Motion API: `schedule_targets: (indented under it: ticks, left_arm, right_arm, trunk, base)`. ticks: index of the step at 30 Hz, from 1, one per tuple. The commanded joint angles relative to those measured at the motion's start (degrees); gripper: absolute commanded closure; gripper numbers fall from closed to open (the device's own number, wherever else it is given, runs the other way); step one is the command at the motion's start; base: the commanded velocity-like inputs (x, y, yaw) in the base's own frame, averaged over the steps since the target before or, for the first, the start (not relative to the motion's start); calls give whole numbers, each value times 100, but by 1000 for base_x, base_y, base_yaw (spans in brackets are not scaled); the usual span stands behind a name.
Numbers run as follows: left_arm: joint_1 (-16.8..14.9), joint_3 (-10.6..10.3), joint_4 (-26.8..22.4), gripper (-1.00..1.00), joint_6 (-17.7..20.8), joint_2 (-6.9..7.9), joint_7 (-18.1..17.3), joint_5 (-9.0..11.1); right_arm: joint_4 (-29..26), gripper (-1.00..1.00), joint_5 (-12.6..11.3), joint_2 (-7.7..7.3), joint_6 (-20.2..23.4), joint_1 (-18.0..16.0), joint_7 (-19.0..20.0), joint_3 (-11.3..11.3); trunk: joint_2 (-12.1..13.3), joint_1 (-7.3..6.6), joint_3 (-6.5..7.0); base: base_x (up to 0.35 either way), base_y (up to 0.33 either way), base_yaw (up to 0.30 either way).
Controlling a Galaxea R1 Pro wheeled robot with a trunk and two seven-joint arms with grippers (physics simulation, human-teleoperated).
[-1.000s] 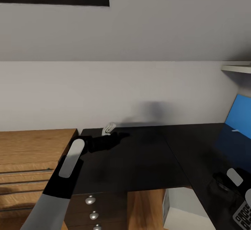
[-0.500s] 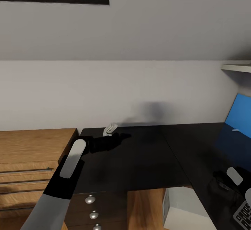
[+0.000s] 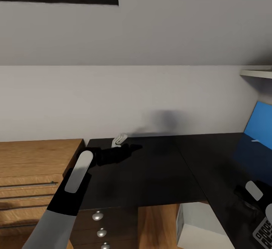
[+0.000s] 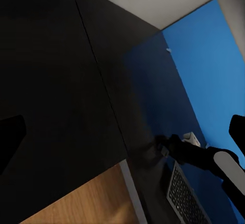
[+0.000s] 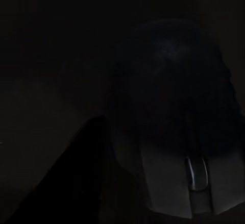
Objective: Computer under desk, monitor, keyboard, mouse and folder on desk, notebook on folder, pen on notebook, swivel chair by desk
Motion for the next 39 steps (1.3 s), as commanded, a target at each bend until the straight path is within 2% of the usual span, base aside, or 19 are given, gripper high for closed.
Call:
schedule_targets:
  ticks: [1, 11, 16, 18, 19, 22, 27, 35, 39]
  left_arm:
    - [-5, 1, -5, -100, 13, 0, 61, 58]
    - [-4, -24, 17, -100, 2, -16, 56, 65]
    - [-5, -466, 22, -100, -21, -23, 69, 66]
    - [-6, -547, 22, -100, -27, -17, 75, 66]
    - [-3, -588, 35, -100, -36, 22, 80, 60]
    - [-4, -581, 72, -100, -46, 29, 80, 51]
    - [-4, -579, 82, -100, -48, 35, 80, 49]
    - [-4, -579, 85, -100, -49, 38, 80, 49]
    - [-3, -579, 104, -100, -55, 38, 74, 46]
  right_arm:
    - [143, 100, -163, 2, -9, 4, -32, -31]
    - [137, 100, -139, 127, -25, 4, -32, -21]
    - [125, 100, -137, 135, -24, 4, -32, -12]
    - [124, 100, -132, 135, -21, 4, -32, -12]
    - [-144, 100, -152, 132, -19, 4, -43, -43]
    - [-407, 100, -168, 138, -8, 4, -55, -41]
    - [-481, 100, -165, 227, -8, 4, -58, -38]
    - [-537, 100, -132, 255, -20, 4, -80, -24]
    - [-1052, 100, -130, 275, 21, 4, -97, -6]
  trunk:
    - [-3, 1, -8]
    - [-3, 1, -8]
    - [-3, 1, -8]
    - [-3, 1, -8]
    - [-3, 1, -8]
    - [-3, 1, -8]
    - [-3, 1, -8]
    - [-3, 1, -8]
    - [-3, 1, -8]
  base:
    - [0, 0, 0]
    - [0, 0, 0]
    - [0, 0, 0]
    - [0, 0, 0]
    - [0, 0, 0]
    - [0, 0, 0]
    - [0, 0, 0]
    - [0, 0, 0]
    - [0, 0, 0]
